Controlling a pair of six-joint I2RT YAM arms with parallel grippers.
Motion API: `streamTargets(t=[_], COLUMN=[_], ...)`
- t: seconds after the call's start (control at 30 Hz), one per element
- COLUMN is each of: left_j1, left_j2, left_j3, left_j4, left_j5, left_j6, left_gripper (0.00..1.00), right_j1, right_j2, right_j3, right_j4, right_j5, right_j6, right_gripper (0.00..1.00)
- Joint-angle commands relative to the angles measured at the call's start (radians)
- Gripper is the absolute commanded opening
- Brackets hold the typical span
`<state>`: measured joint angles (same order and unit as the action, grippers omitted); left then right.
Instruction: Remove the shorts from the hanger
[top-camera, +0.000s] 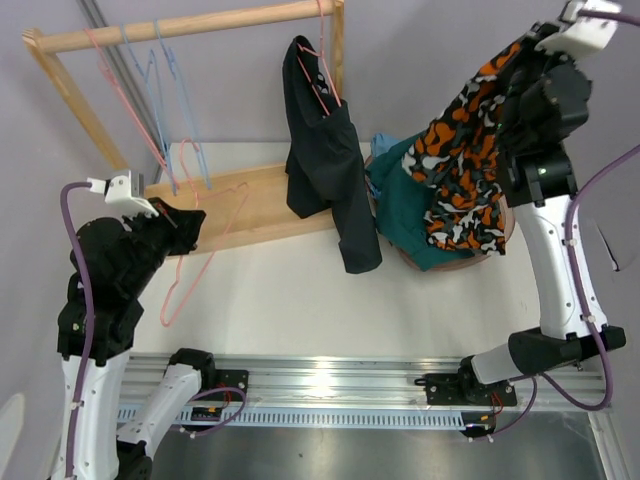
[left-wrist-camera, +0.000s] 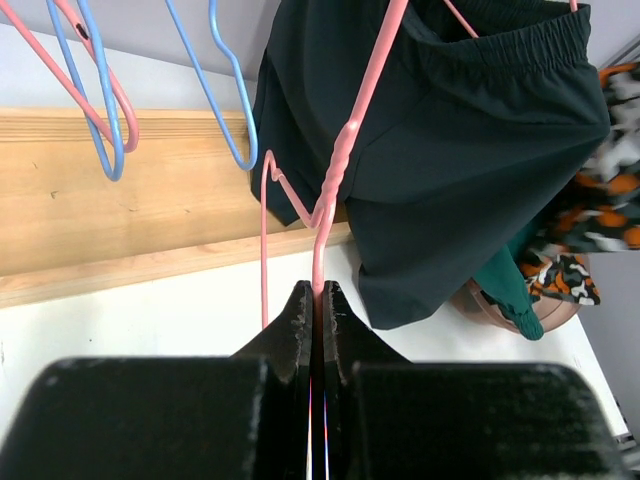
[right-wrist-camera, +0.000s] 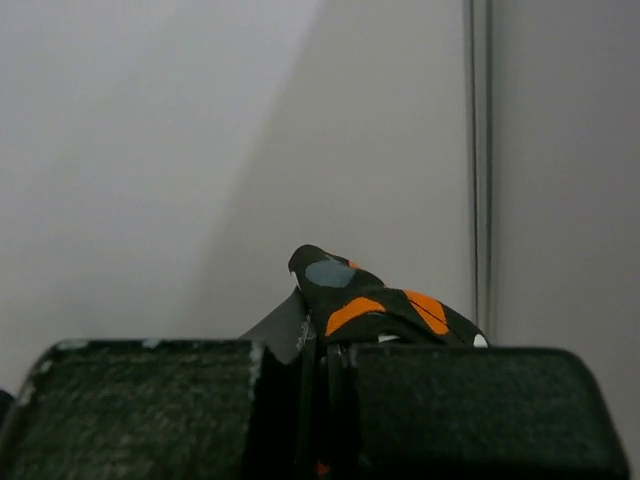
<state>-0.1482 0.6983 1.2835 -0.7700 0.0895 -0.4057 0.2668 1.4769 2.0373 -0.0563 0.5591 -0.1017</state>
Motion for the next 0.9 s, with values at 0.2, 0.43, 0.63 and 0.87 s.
streamTargets(t=[0.2, 0.43, 0.63, 0.87], left_j1=[0.004, 0.004, 0.004, 0.004], left_j2=[0.033, 0.102, 0.2, 0.439], left_j3=[0.01, 0.1, 0.256, 0.52], left_j4=[0.084, 0.098, 0.098, 0.078], left_j5=[0.013, 0.038, 0.052, 0.07], left_j6=[0.018, 0.004, 0.016, 0.048], left_gripper=[0.0, 0.0, 0.0, 0.0], right_j1=[-0.008, -0.017, -0.015, 0.038], right_j2=[-0.207, -0.201, -0.133, -0.275], right_j3=[-0.674, -1.078, -1.204, -1.143], right_j4=[0.179, 0.06, 0.081, -0.039], right_j5=[-0.004, 0.022, -0.091, -0.091], right_j6=[0.266, 0.569, 0.655, 0.593], right_gripper=[0.0, 0.0, 0.1, 0.99])
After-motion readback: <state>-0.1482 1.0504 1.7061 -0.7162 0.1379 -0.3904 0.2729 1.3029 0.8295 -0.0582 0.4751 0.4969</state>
